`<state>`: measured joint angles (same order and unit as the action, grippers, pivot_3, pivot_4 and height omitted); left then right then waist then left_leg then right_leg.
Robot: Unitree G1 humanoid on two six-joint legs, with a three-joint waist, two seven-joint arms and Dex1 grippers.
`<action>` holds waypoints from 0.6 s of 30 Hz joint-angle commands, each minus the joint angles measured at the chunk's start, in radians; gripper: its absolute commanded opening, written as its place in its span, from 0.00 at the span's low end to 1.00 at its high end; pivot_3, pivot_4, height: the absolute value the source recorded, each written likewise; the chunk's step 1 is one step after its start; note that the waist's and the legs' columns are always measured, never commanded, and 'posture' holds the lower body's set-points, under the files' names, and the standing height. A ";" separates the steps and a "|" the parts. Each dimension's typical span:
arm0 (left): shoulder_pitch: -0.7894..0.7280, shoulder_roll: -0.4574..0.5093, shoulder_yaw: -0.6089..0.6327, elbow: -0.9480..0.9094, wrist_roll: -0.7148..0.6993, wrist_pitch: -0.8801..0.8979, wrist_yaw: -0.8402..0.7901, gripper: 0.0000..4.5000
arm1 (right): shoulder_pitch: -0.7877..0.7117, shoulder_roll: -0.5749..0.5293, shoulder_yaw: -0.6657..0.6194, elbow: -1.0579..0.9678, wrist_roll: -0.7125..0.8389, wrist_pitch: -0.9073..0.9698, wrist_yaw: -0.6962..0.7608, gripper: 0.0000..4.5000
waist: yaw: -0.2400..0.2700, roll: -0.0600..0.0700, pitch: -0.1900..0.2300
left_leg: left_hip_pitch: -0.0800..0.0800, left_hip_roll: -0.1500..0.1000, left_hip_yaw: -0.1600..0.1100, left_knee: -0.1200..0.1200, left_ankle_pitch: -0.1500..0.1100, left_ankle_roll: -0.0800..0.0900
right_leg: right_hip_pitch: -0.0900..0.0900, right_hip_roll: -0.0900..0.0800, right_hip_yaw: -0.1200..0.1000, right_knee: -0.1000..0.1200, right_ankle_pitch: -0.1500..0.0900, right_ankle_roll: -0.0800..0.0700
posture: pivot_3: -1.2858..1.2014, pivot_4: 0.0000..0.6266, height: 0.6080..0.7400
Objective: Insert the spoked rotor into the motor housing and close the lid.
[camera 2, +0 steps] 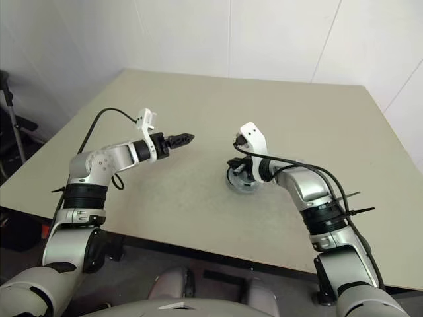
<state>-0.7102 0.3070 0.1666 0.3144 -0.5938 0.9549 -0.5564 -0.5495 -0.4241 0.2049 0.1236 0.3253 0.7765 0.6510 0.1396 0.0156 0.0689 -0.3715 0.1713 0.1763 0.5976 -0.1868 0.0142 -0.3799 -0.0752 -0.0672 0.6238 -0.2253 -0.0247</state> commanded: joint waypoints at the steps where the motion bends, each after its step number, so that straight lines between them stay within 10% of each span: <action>1: -0.036 0.010 0.017 -0.008 0.000 -0.018 -0.002 0.88 | 0.005 0.018 -0.028 0.021 -0.014 -0.042 -0.005 0.00 | 0.000 -0.001 0.000 | 0.000 0.000 0.000 0.000 0.000 0.000 | 0.001 0.000 0.000 0.000 0.000 0.000 | 0.52 0.00 1.00; 18: -0.032 -0.036 -0.020 0.036 0.023 -0.046 -0.031 0.88 | 0.094 -0.096 -0.339 -0.244 0.221 -0.142 0.208 0.00 | -0.003 -0.002 0.000 | 0.000 0.000 0.000 0.000 -0.001 0.001 | 0.002 0.000 0.000 -0.001 0.000 0.000 | 0.52 0.00 1.00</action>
<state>-0.7158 0.2719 0.1463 0.3574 -0.5686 0.9329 -0.5740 -0.4626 -0.5055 -0.1178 -0.1322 0.5214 0.6517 0.8148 0.1362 0.0140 0.0689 -0.3706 0.1712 0.1763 0.5972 -0.1874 0.0151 -0.3776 -0.0752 -0.0673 0.6223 -0.2253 -0.0246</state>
